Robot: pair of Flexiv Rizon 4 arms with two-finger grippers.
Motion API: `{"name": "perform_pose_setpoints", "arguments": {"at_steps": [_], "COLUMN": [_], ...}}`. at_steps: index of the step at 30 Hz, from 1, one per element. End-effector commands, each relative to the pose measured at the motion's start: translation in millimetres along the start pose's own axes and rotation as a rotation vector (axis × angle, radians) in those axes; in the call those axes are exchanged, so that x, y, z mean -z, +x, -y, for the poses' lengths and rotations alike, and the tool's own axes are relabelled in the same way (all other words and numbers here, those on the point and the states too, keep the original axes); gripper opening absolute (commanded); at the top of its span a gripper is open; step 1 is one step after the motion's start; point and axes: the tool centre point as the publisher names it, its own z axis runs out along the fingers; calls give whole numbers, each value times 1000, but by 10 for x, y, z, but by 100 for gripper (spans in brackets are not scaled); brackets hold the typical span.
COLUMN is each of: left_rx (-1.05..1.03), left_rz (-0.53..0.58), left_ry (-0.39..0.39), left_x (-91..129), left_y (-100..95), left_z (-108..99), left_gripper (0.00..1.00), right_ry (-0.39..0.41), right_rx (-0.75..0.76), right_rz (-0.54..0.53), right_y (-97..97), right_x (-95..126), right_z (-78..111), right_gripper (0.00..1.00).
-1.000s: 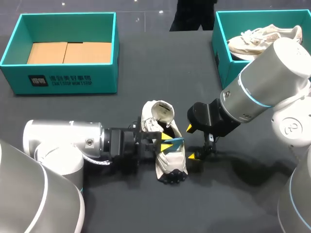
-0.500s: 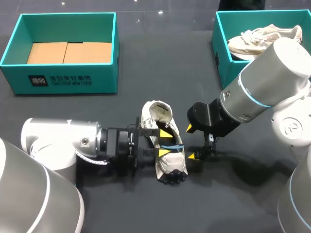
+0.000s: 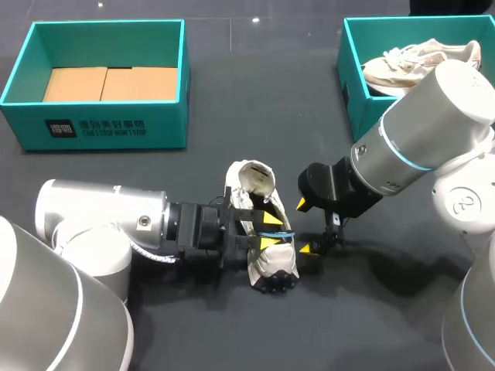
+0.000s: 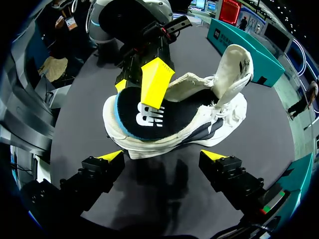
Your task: Take the shoe out of the shoebox, open the shoe tongue, remove and reinsert the insole, then place the shoe into the shoebox
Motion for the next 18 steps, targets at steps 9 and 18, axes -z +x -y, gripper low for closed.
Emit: {"name": "perform_pose_setpoints", "arguments": {"at_steps": [9, 18], "left_rx": [-73, -137], "left_rz": [-48, -34], "left_ry": [-101, -195], "left_x": [-90, 11], "left_y": [84, 28], "left_z": [-237, -416], "left_gripper": [0, 0], "right_ry": [0, 0], "right_rx": [0, 0], "right_rz": [2, 2], "right_y": [12, 12], "right_x": [-5, -5], "right_z": [1, 1], "right_gripper": [100, 100]}}
